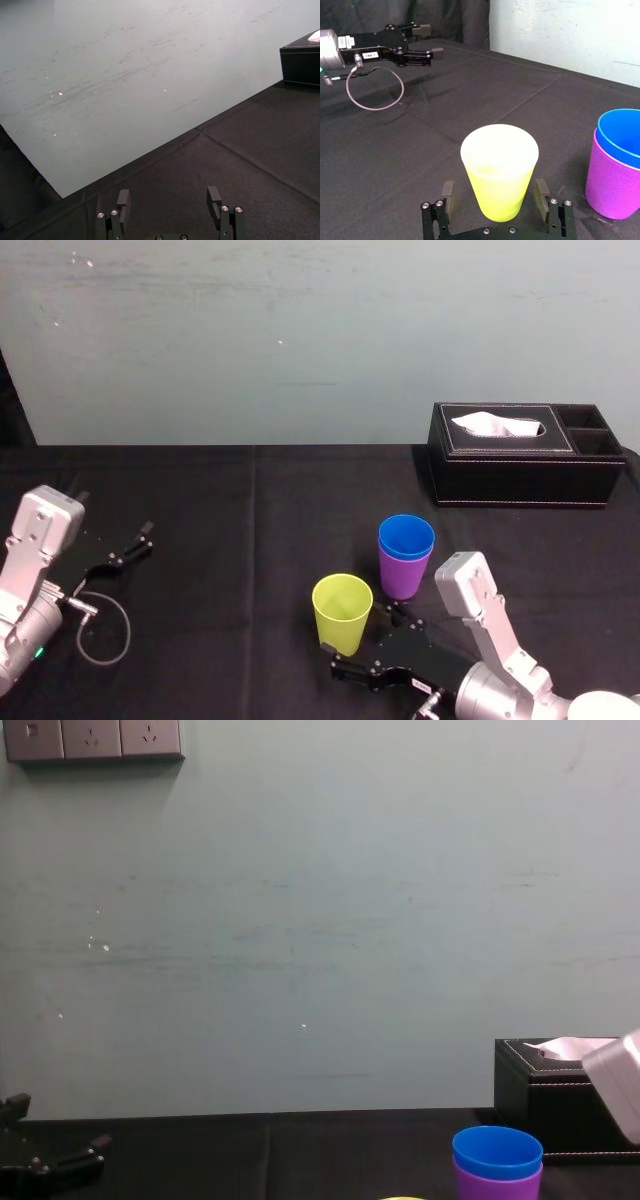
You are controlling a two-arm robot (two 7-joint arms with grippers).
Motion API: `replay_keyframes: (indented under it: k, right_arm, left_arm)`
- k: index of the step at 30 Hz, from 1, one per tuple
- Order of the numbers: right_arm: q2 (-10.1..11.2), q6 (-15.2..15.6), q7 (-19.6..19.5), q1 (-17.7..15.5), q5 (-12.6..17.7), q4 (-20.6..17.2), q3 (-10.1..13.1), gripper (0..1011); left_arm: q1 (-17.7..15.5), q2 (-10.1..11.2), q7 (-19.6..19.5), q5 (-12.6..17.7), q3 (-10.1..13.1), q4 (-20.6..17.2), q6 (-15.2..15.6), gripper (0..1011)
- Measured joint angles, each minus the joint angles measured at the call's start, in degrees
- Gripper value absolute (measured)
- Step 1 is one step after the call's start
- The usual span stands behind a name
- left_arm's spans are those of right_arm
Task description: Stack the three plastic cups sequentially using one hand.
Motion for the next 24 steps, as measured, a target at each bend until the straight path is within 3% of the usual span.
replay_keyframes:
  k: [24]
  right_arm:
    - [-2.3, -1.5, -0.3, 1.7, -0.6, 2.6, -0.1, 1003]
  left_arm:
    - [0.0, 0.0, 0.0, 0.0, 0.0, 0.0, 0.0, 1000]
